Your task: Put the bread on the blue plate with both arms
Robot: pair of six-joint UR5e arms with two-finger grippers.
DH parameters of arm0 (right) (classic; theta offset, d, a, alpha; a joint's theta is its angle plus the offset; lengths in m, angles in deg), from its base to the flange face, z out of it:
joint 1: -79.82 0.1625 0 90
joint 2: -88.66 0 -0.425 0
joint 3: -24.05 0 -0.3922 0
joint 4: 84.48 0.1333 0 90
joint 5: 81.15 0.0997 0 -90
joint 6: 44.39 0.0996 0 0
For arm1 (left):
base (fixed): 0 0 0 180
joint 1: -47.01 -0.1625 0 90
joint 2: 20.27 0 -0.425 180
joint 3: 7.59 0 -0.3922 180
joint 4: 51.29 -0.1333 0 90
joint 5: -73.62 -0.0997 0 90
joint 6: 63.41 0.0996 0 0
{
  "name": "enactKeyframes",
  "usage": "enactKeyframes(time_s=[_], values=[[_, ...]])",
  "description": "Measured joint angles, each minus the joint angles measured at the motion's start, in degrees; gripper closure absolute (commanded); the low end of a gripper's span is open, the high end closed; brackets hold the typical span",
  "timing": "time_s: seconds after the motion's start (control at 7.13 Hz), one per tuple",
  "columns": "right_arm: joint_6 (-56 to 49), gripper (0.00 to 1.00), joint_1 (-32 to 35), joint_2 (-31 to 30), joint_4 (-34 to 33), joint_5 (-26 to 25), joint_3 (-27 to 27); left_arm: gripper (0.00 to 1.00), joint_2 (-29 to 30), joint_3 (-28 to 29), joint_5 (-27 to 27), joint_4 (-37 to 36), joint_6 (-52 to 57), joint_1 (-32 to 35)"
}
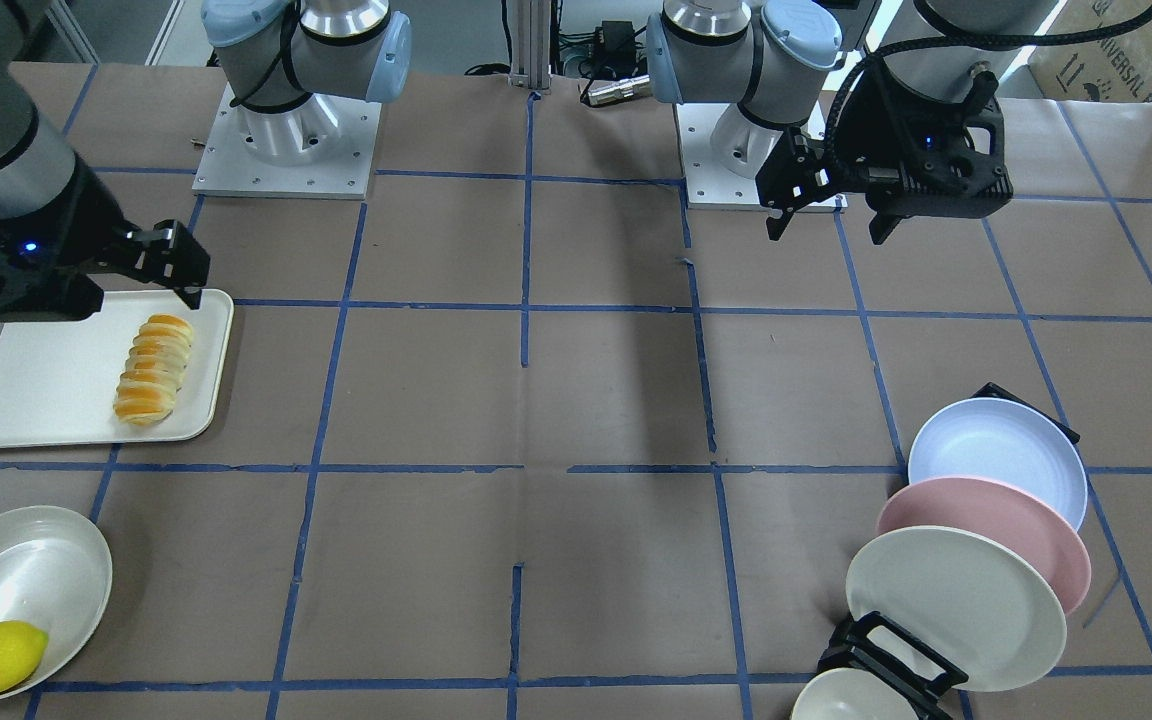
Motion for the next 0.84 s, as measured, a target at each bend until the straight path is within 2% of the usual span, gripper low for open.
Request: enactKeyframes(time_s=[0.14,0.28,0.56,0.7,0.84], values=[[-3.95,0.12,-3.99,1.28,-4.78,-0.04,3.00,0.00,0.01,-0.02,-0.36,0.10,4.04,-2.48],[-8.71,0.12,-7.54,2.06,-12.87,-0.35,8.44,0.00,0.51,0.07,-0.45,0.19,9.36,-6.84],[-13.69,0.13,-13.52,2.84,-31.80,-0.45,23.02,0.00,2.28,0.23,-0.74,0.43,20.82,-16.71],[-14.29,0.13,-15.42,3.22,-38.14,-0.24,28.20,0.00,3.05,0.26,-0.92,0.31,25.86,-20.67],[-14.52,0.14,-16.30,3.98,-40.89,0.01,30.85,0.00,4.57,0.30,-0.97,-0.56,30.81,-23.97]])
